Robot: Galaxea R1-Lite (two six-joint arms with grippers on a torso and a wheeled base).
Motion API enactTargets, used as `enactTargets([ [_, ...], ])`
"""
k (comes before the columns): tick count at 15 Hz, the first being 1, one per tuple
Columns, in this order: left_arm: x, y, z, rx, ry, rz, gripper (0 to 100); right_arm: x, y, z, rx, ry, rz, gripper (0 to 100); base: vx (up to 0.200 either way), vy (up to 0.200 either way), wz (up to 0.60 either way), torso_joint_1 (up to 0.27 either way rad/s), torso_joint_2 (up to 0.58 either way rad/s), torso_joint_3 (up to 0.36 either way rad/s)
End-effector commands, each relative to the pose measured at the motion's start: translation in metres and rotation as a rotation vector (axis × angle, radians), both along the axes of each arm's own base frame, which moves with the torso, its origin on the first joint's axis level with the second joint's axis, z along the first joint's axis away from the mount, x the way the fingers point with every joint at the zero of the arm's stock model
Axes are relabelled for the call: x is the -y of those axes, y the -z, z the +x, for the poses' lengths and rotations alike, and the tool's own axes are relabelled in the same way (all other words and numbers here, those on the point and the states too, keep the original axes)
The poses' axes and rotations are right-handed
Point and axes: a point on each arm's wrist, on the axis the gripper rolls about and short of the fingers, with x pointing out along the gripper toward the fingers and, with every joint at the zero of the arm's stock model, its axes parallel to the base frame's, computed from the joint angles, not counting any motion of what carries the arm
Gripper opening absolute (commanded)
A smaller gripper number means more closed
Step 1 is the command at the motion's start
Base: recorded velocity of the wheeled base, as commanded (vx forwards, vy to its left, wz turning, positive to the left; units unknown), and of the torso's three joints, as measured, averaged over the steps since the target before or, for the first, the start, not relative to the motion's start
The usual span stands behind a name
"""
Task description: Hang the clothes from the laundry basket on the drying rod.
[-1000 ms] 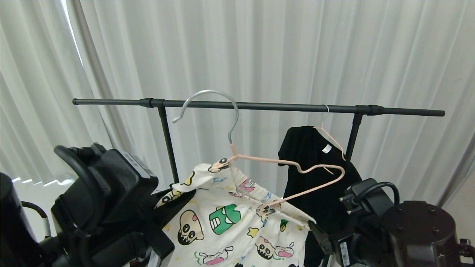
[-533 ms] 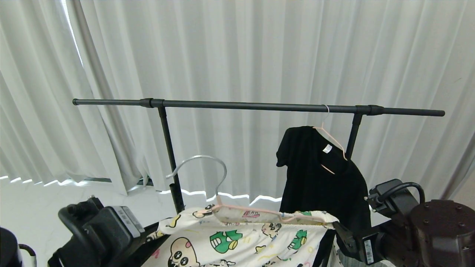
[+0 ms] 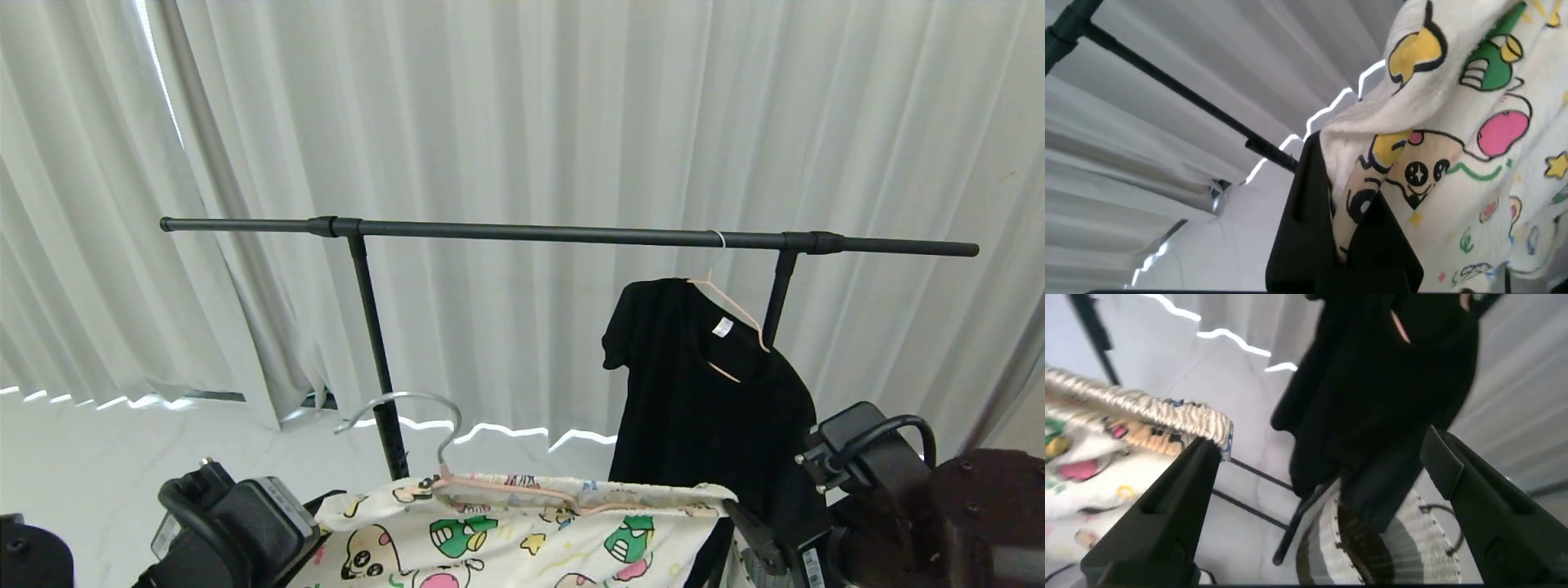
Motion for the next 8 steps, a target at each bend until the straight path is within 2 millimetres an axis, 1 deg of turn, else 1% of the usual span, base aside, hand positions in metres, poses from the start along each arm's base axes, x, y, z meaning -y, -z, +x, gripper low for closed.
enactTargets([
  [1, 0.008, -0.007, 0.009, -0.005, -0.023, -0.031, 0, -0.014, -0.003, -0.025, -0.005, -0.174, 0.019, 100, 0.000, 0.000, 0.00, 0.000, 0.00, 0.000],
  [2, 0.011, -0.008, 0.012, -0.012, -0.030, -0.047, 0, -0.020, -0.003, -0.036, -0.018, -0.266, 0.026, 100, 0.000, 0.000, 0.00, 0.000, 0.00, 0.000],
  [4, 0.011, -0.007, 0.012, -0.015, -0.032, -0.044, 0, -0.028, -0.006, -0.047, -0.039, -0.399, 0.049, 100, 0.000, 0.000, 0.00, 0.000, 0.00, 0.000],
  [5, 0.011, -0.006, 0.012, -0.017, -0.031, -0.038, 0, -0.029, -0.009, -0.049, -0.029, -0.428, 0.050, 100, 0.000, 0.000, 0.00, 0.000, 0.00, 0.000],
  [8, 0.013, -0.003, 0.008, -0.024, -0.003, -0.031, 0, -0.033, -0.016, -0.048, -0.005, -0.444, 0.053, 100, 0.000, 0.000, 0.00, 0.000, 0.00, 0.000],
])
